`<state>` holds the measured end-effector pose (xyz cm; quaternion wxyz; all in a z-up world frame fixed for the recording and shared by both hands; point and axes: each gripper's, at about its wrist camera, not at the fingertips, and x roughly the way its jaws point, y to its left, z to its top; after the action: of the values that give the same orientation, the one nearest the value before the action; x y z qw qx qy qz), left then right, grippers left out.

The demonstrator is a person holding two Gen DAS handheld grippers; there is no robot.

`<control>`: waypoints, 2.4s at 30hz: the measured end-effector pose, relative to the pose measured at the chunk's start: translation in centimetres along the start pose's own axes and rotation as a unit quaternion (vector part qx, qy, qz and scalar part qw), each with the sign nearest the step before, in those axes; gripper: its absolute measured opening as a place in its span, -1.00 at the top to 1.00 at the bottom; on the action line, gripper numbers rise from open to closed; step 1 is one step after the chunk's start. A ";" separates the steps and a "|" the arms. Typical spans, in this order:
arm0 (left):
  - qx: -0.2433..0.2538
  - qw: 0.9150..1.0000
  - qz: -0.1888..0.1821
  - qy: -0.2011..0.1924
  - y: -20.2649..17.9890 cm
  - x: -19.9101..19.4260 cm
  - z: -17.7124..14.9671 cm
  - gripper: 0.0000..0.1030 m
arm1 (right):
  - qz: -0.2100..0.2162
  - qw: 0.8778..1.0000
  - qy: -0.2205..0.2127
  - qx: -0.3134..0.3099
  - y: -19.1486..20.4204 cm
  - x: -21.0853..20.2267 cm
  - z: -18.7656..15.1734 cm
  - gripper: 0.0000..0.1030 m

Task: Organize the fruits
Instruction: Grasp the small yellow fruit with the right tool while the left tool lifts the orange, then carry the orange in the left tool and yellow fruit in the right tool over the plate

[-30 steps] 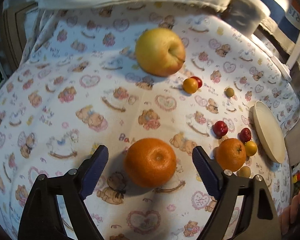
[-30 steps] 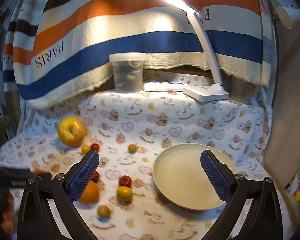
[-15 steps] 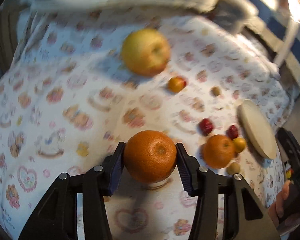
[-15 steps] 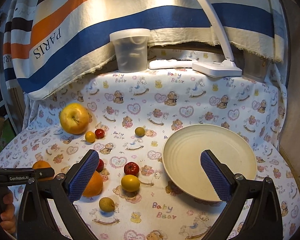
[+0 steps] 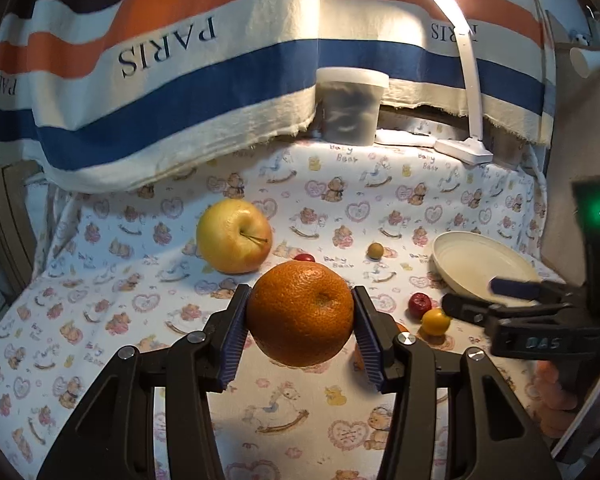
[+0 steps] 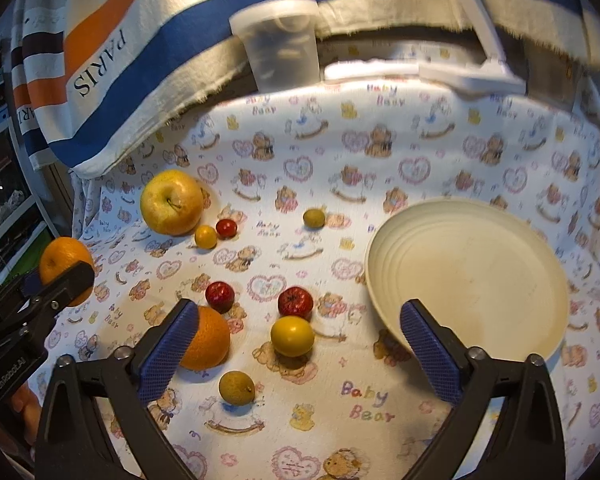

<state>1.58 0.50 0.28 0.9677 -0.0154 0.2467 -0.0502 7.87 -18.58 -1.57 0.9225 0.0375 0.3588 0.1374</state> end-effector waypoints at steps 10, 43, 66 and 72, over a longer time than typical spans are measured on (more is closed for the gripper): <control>-0.034 0.999 0.003 0.010 1.3 0.5 -0.1 0.06 | -0.007 0.998 0.065 -0.007 0.0 3.0 -0.6 -0.09; 0.026 0.990 -0.008 -0.140 -1.4 -5.9 0.2 0.06 | -0.034 0.980 -0.174 -0.091 3.1 -5.8 -0.8 0.42; 0.083 0.984 -0.151 -0.047 -17.6 3.1 6.3 0.06 | -0.126 0.965 -0.229 0.021 -10.3 -12.7 2.5 0.42; 0.100 0.982 -0.139 0.077 -20.9 8.4 5.3 0.06 | -0.107 0.982 -0.138 0.078 -13.5 -10.0 3.0 0.42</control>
<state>9.55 -21.13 2.08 0.9262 0.0515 0.3093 -0.2093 5.87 -34.30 4.92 0.9666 0.0892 0.2401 0.0035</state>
